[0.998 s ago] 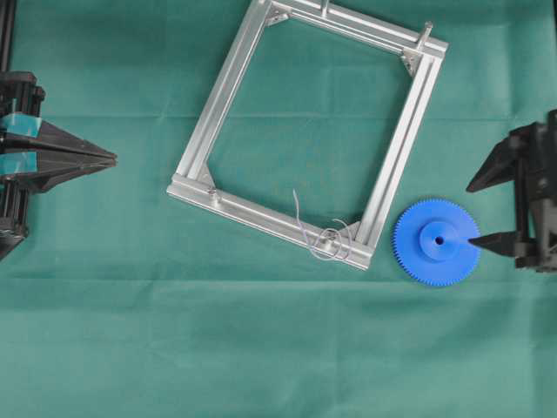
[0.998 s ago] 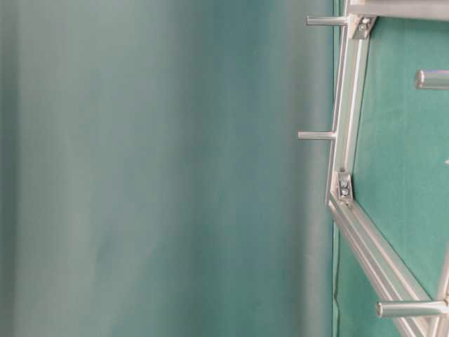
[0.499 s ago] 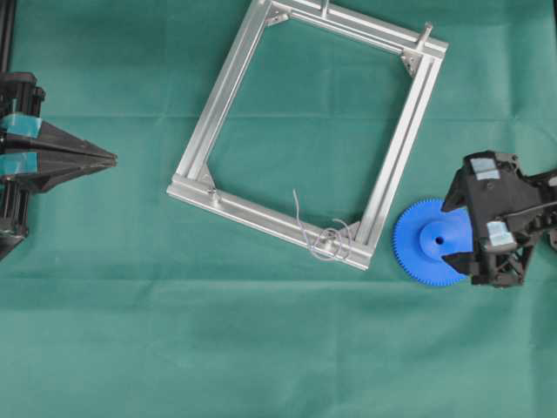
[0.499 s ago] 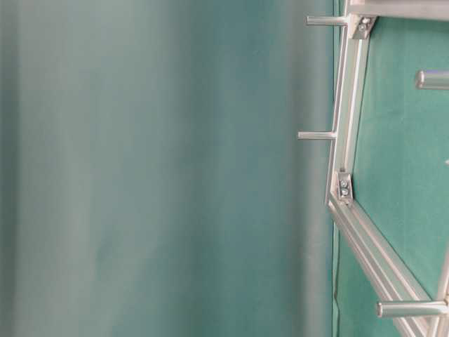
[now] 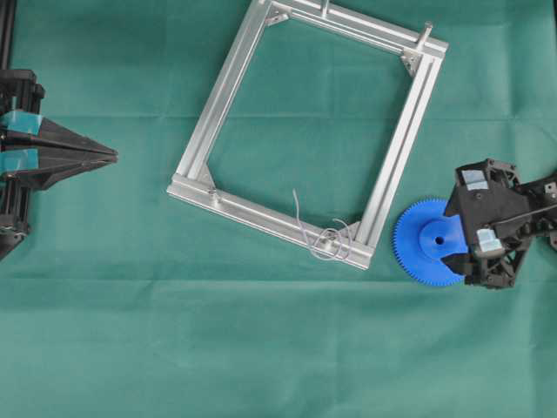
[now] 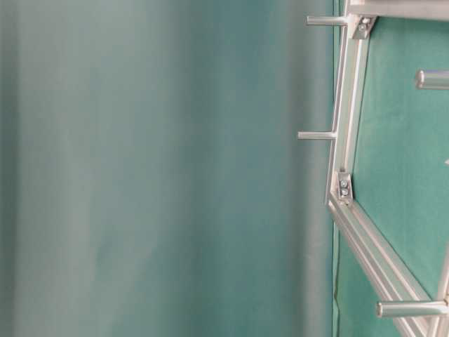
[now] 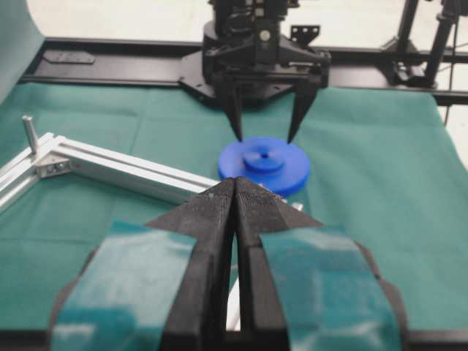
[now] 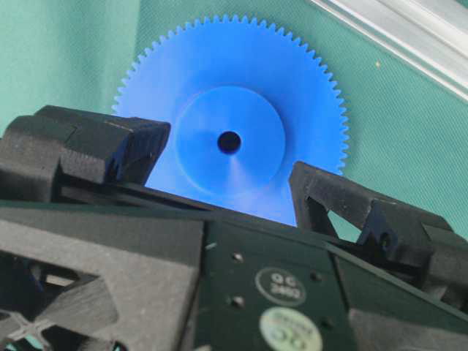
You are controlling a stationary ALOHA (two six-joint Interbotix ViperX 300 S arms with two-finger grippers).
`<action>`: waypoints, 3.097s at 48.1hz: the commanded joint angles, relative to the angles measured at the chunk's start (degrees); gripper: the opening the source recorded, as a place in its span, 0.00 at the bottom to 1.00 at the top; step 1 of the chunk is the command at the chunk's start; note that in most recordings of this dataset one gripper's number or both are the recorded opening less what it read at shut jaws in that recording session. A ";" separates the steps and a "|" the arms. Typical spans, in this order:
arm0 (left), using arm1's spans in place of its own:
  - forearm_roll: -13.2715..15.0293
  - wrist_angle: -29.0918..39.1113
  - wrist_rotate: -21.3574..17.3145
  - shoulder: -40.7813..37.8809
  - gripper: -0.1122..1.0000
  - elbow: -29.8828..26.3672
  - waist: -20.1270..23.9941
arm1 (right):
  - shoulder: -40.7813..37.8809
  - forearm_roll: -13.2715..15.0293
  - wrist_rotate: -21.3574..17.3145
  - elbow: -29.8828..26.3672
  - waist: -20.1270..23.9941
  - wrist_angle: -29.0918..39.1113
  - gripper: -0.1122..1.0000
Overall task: Find the location of the shaft and insert the gear.
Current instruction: 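Lower the right gripper and close it on the blue gear's rim, then lift the blue gear and tilt it upright with the right gripper, then carry the gear left toward the frame's lower-right shaft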
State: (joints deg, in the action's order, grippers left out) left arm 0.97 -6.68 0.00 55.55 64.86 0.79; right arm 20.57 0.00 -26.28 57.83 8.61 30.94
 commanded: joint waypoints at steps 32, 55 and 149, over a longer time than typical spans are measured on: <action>0.18 -0.26 0.00 -0.62 0.10 -0.79 0.26 | -6.68 0.53 -0.09 -0.79 0.09 -3.96 0.94; 0.18 0.18 0.00 -0.62 0.10 -0.79 0.26 | -7.47 0.53 -0.18 -0.70 0.09 -3.69 0.93; 0.18 0.18 0.00 -0.79 0.10 -0.79 0.26 | 1.93 1.67 -3.43 -19.25 0.09 22.41 0.72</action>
State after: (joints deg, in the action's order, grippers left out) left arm 0.97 -6.15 0.00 55.37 64.86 0.88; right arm 22.76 1.58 -28.74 40.96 8.61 54.49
